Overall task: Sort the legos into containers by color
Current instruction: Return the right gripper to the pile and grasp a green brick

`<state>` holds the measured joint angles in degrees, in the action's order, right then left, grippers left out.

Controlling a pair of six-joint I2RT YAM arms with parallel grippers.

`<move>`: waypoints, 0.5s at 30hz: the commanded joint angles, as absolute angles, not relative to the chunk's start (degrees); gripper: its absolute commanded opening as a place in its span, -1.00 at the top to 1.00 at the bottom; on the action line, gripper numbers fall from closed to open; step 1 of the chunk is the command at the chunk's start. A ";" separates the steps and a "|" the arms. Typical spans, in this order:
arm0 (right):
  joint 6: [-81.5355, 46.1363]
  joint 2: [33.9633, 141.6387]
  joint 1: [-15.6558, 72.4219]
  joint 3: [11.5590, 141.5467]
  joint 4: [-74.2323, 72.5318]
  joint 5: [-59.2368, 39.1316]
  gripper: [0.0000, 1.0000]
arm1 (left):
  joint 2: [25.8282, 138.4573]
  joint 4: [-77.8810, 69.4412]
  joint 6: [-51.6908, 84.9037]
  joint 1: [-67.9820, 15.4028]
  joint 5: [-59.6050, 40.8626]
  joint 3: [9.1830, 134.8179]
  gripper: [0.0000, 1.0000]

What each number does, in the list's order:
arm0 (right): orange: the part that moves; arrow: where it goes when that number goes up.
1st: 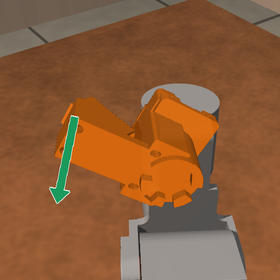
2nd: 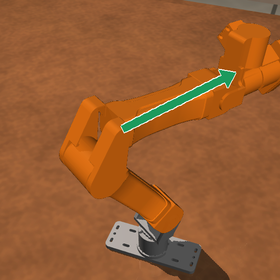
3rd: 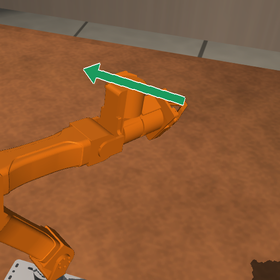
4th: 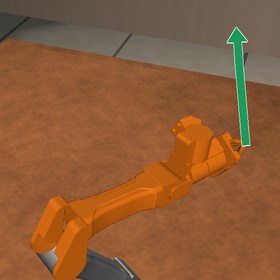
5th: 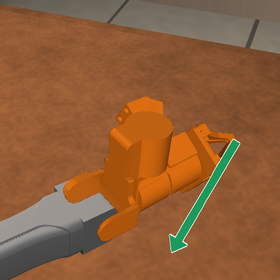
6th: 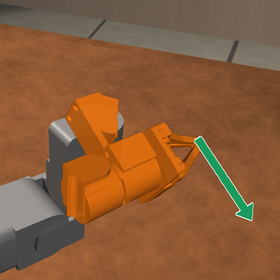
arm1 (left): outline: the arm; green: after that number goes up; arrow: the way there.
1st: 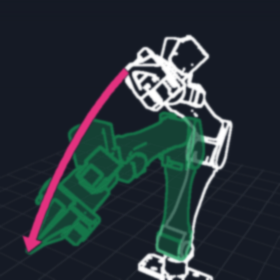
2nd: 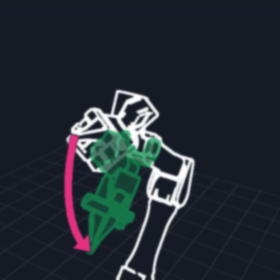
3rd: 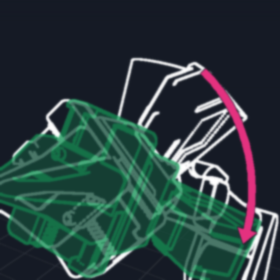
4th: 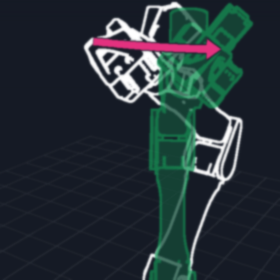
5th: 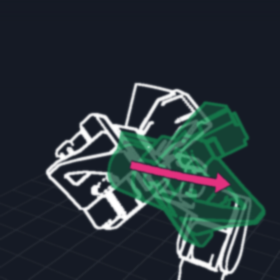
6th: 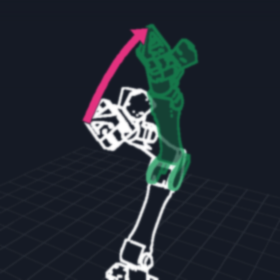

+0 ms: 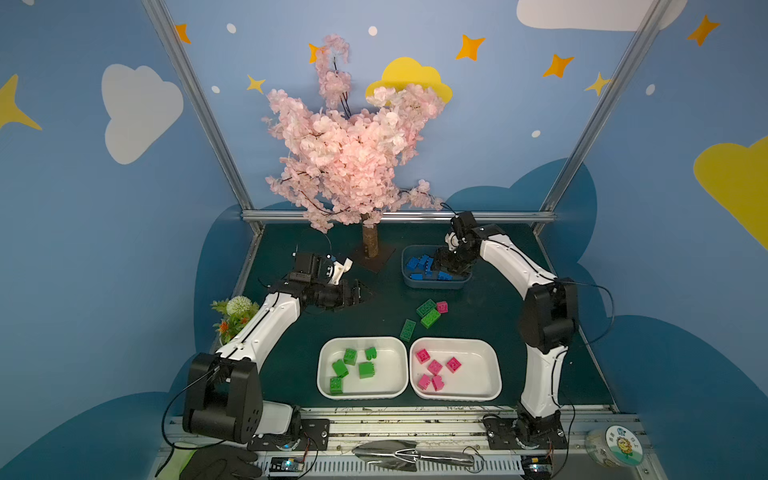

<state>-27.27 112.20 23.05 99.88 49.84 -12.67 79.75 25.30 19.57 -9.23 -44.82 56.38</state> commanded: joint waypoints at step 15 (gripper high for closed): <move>-54.96 102.77 42.61 79.28 44.34 -8.27 -0.51 | 78.06 29.84 15.25 -8.66 -44.89 58.45 -0.99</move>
